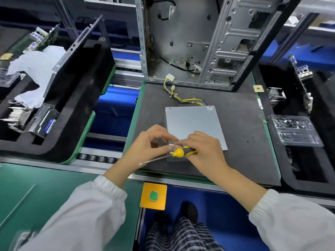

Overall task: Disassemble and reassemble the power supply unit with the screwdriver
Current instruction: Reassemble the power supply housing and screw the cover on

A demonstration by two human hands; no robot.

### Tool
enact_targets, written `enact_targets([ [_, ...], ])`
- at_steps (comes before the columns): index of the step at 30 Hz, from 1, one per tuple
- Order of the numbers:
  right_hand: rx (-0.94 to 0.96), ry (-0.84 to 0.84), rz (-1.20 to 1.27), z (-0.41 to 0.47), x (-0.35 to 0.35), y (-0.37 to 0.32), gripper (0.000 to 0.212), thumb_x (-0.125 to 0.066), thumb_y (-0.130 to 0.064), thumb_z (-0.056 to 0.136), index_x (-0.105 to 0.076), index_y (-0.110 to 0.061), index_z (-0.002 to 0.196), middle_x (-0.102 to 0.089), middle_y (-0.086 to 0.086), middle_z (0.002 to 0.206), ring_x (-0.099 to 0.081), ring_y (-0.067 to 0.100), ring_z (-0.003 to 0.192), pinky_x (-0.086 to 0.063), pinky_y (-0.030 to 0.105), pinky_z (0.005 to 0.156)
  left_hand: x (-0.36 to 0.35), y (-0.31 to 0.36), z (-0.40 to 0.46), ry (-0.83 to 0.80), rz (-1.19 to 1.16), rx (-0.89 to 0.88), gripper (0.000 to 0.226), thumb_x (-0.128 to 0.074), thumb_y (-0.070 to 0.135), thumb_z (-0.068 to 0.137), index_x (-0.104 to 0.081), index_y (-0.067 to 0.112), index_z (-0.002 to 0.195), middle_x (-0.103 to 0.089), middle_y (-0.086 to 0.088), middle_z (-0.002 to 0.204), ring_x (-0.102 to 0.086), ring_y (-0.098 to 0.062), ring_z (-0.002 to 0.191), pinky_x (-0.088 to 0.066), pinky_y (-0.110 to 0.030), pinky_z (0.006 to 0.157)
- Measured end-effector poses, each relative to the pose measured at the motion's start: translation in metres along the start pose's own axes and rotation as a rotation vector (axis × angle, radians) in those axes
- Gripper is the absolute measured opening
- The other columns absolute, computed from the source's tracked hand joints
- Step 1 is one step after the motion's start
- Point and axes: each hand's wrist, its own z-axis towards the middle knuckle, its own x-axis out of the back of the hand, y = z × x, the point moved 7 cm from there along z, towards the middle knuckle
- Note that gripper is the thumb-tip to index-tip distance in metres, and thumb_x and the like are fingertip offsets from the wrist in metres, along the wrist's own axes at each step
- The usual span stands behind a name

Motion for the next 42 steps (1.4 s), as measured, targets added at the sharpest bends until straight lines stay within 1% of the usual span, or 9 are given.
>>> enact_targets([
  [3,-0.049,0.009,-0.002,-0.014,-0.002,0.01,0.009,-0.074,-0.015,0.077,-0.077,-0.015,0.085,-0.061,-0.003,0.061,-0.046,0.013,0.059,-0.043,0.034,0.045,-0.007,-0.005,-0.004,-0.057,0.013,-0.01,0.022,-0.074,0.01,0.086,-0.075,0.02,0.105,-0.049,0.0,0.098,-0.055,-0.009,0.084,-0.049,-0.025,0.07],
  [8,0.093,0.043,-0.075,-0.016,-0.007,-0.009,0.012,-0.068,-0.022,0.085,-0.077,-0.015,0.083,-0.059,-0.001,0.058,-0.05,0.02,0.053,-0.042,0.031,0.045,-0.01,-0.012,-0.015,-0.126,-0.04,-0.004,0.034,-0.072,0.004,0.086,-0.07,0.019,0.117,-0.047,0.004,0.103,-0.058,-0.007,0.091,-0.051,-0.024,0.084],
  [12,0.135,0.078,-0.08,-0.011,-0.01,-0.017,0.023,-0.06,-0.028,0.089,-0.076,-0.013,0.081,-0.06,0.001,0.058,-0.051,0.021,0.053,-0.039,0.028,0.045,-0.011,-0.011,-0.016,-0.086,-0.059,0.012,0.035,-0.073,0.003,0.084,-0.069,0.015,0.117,-0.049,0.0,0.106,-0.058,-0.006,0.09,-0.053,-0.025,0.084],
  [18,0.155,0.075,-0.099,-0.009,-0.01,-0.014,0.023,-0.06,-0.026,0.088,-0.076,-0.01,0.081,-0.059,0.002,0.059,-0.05,0.022,0.052,-0.039,0.031,0.042,-0.011,-0.01,-0.014,-0.046,-0.054,0.008,0.033,-0.075,0.004,0.083,-0.068,0.016,0.112,-0.052,-0.006,0.107,-0.059,-0.009,0.086,-0.053,-0.026,0.081],
  [23,0.172,0.061,-0.086,-0.01,-0.013,-0.014,0.023,-0.061,-0.026,0.088,-0.075,-0.009,0.082,-0.061,0.003,0.06,-0.051,0.022,0.053,-0.041,0.032,0.043,-0.012,-0.011,-0.014,-0.029,-0.074,0.013,0.032,-0.074,0.005,0.083,-0.069,0.021,0.11,-0.052,-0.002,0.105,-0.058,-0.006,0.087,-0.052,-0.023,0.081],
  [27,0.186,0.063,-0.063,-0.011,-0.012,-0.014,0.028,-0.058,-0.03,0.091,-0.075,-0.009,0.083,-0.061,0.003,0.061,-0.05,0.021,0.053,-0.041,0.031,0.044,-0.012,-0.013,-0.015,-0.022,-0.088,0.023,0.029,-0.074,0.005,0.084,-0.07,0.014,0.112,-0.051,-0.001,0.105,-0.058,-0.008,0.087,-0.052,-0.023,0.082],
  [33,0.256,0.023,-0.195,-0.014,-0.016,-0.015,0.008,-0.072,-0.011,0.078,-0.075,-0.008,0.085,-0.059,0.005,0.062,-0.049,0.022,0.054,-0.037,0.028,0.045,-0.01,-0.015,-0.014,-0.017,-0.091,0.003,0.031,-0.074,0.004,0.083,-0.07,0.016,0.112,-0.051,0.001,0.104,-0.058,-0.012,0.091,-0.054,-0.028,0.085],
  [38,0.324,0.013,-0.254,-0.016,-0.022,-0.022,0.016,-0.074,-0.008,0.074,-0.074,-0.004,0.09,-0.059,0.007,0.063,-0.049,0.022,0.052,-0.036,0.028,0.045,-0.011,-0.018,-0.014,-0.005,-0.088,-0.028,0.034,-0.074,-0.001,0.083,-0.07,0.017,0.111,-0.051,-0.004,0.104,-0.059,-0.017,0.094,-0.054,-0.028,0.085],
  [42,0.259,0.014,-0.176,-0.017,-0.021,-0.016,0.014,-0.075,-0.008,0.075,-0.074,-0.005,0.089,-0.06,0.006,0.063,-0.049,0.022,0.052,-0.039,0.029,0.044,-0.012,-0.018,-0.015,0.009,-0.103,-0.039,0.032,-0.075,0.002,0.082,-0.07,0.015,0.111,-0.051,-0.005,0.104,-0.058,-0.017,0.094,-0.054,-0.026,0.085],
])
